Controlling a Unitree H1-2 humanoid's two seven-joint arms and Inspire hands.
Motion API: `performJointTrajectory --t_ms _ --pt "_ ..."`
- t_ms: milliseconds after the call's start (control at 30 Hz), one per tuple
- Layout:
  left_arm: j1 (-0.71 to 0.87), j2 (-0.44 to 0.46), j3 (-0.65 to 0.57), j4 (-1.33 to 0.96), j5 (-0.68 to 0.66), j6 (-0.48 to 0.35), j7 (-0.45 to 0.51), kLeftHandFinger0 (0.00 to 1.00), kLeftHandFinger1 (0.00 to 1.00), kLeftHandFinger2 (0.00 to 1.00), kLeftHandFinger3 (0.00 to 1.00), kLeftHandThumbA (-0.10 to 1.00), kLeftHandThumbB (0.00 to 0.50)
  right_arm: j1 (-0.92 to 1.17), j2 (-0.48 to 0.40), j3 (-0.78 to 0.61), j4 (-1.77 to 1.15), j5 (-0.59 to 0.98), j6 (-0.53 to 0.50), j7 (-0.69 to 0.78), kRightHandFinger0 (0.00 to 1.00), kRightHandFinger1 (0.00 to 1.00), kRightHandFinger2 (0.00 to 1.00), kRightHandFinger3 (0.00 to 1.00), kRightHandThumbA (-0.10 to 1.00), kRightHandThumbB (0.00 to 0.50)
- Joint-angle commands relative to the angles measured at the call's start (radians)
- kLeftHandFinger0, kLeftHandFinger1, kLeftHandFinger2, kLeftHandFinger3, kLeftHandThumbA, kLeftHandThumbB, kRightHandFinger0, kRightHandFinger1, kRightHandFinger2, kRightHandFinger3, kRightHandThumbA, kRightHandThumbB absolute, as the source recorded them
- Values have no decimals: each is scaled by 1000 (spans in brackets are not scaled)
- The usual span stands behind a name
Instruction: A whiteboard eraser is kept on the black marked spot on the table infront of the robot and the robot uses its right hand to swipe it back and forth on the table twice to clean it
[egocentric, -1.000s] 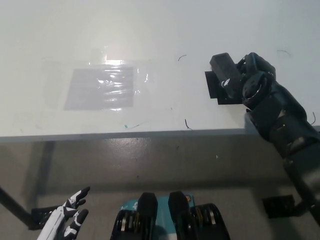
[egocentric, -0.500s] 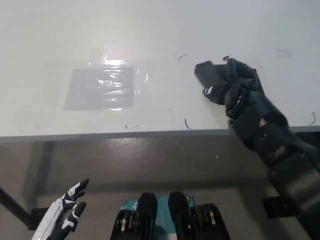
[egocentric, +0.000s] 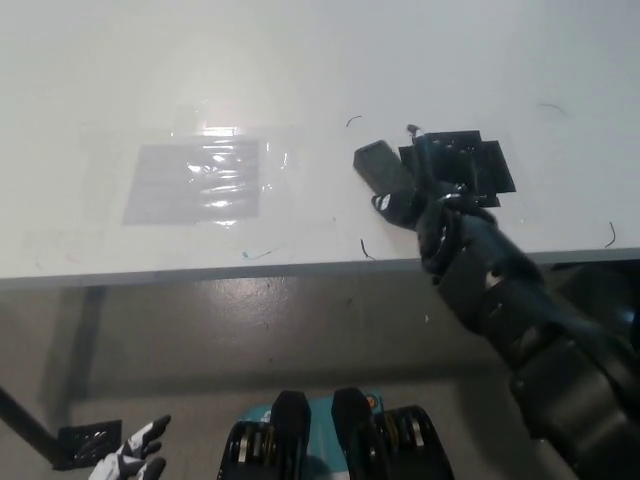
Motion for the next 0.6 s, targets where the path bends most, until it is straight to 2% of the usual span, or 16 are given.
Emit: performJointTrajectory --t_ms 0,33,67,100,133,200,333,367,400,433,467,500,533,567 --pt "11 12 -3 -25 15 -35 -1 1000 1000 1000 1000 898 373 117 144 25 39 -15 -7 107 91 141 366 1000 89 178" --pt "12 8 -5 -25 18 -35 1 1000 1000 1000 1000 898 374 116 166 29 39 -18 -12 104 17 83 302 1000 72 165" --pt "11 8 -6 -23 18 -37 0 1000 1000 1000 1000 898 374 115 173 29 39 -17 -15 99 22 107 310 927 47 177" --pt "9 7 -7 -19 18 -40 0 1000 1000 1000 1000 898 380 109 187 30 39 -18 -16 94 13 102 309 920 1 177" --pt "5 4 -7 -17 19 -39 3 1000 1000 1000 1000 898 382 102 195 32 41 -20 -13 97 6 97 303 925 -18 173" --pt "3 4 -7 -21 20 -35 2 1000 1000 1000 1000 898 382 91 210 32 41 -20 -14 97 0 3 212 988 -38 180" --pt "-10 5 -8 -21 26 -28 1 1000 1000 1000 1000 899 380 85 207 27 41 -18 -19 93 0 0 156 1000 -51 187" --pt "-12 7 -7 -24 23 -27 -1 1000 1000 1000 1000 897 378 84 196 24 41 -17 -20 95 92 126 295 913 -27 197" --pt "-12 7 -7 -26 22 -26 -2 1000 1000 1000 1000 897 378 85 190 22 40 -17 -23 93 118 137 308 886 -12 196" --pt "-14 8 -6 -25 15 -28 -4 1000 1000 1000 1000 890 375 85 177 26 40 -23 -17 90 215 232 420 904 25 178" --pt "-13 8 -6 -25 15 -27 -4 1000 1000 1000 1000 890 375 86 172 25 40 -23 -16 90 196 211 407 968 26 165" --pt "-11 11 -5 -29 17 -24 -5 1000 1000 1000 1000 892 369 83 149 18 41 -18 -6 102 144 171 380 1000 37 130" --pt "-11 11 -5 -29 18 -24 -5 1000 1000 1000 1000 892 369 83 147 17 41 -17 -5 103 139 168 378 1000 39 128" --pt "-17 16 -3 -28 11 -25 -9 1000 1000 1000 1000 891 366 76 118 -8 39 6 -6 105 133 165 352 1000 -5 131"
